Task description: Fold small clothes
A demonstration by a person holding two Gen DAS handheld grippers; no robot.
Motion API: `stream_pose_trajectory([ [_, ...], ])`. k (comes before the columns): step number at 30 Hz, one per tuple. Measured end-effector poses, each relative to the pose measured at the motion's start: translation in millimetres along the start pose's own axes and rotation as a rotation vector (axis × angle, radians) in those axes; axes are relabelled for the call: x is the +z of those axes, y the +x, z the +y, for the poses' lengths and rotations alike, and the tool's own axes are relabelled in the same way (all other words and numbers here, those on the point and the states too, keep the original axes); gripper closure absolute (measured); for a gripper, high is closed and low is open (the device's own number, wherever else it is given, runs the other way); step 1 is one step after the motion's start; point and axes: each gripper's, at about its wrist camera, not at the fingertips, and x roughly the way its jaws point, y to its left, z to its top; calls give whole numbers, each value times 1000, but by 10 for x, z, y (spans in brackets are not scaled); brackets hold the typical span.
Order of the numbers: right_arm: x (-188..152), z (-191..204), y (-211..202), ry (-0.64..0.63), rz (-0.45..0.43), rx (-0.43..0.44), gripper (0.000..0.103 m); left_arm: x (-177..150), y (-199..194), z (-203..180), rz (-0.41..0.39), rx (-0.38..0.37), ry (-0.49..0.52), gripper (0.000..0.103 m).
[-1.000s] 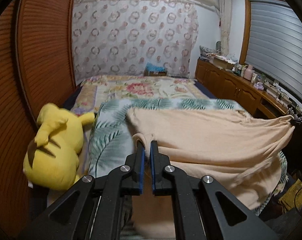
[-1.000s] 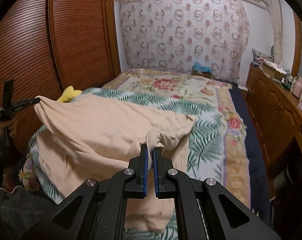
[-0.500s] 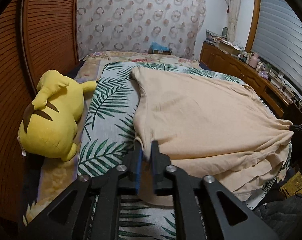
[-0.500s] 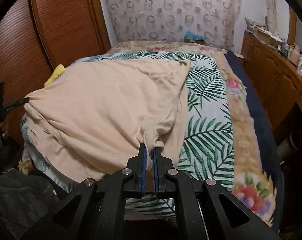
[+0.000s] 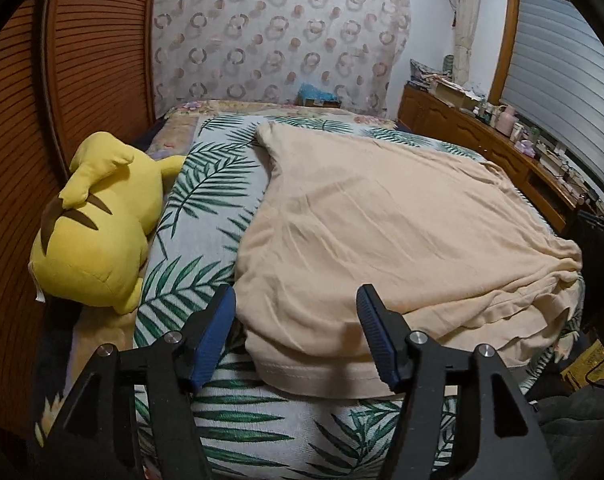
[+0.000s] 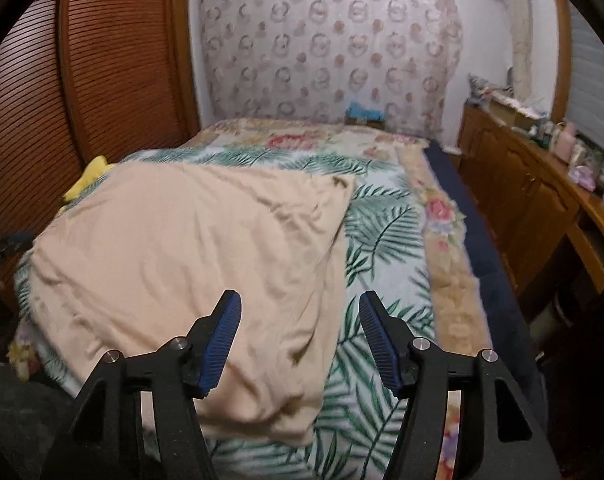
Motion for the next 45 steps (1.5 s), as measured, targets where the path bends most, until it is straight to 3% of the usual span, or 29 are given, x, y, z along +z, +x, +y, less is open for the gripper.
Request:
stream_pose_trajectory([
  [4, -83, 21, 270, 30, -9, -36, 40, -72, 35, -50, 2, -1, 1, 39],
  [9, -182, 56, 448, 61, -6, -17, 40, -104, 23, -211, -40, -2, 43, 39],
  [14, -282, 80, 504, 83, 9, 23, 40, -87, 91, -315, -34, -43, 53, 39],
  [18, -298, 17, 443, 127, 9, -11, 40, -129, 183, -345, -2, -32, 66, 39],
  [22, -403, 40, 517, 123, 70, -29, 39, -160, 179, -318, -5, -36, 55, 39],
  [30, -500, 81, 417, 111, 21, -43, 36, -168, 197, -274, -10, -26, 48, 39],
  [40, -420, 126, 453, 74, 74, -30, 32, -195, 133, -16, 16, 74, 9, 39],
  [45, -357, 177, 430, 51, 112, -6, 32, -193, 149, -34, 32, 83, 25, 39],
])
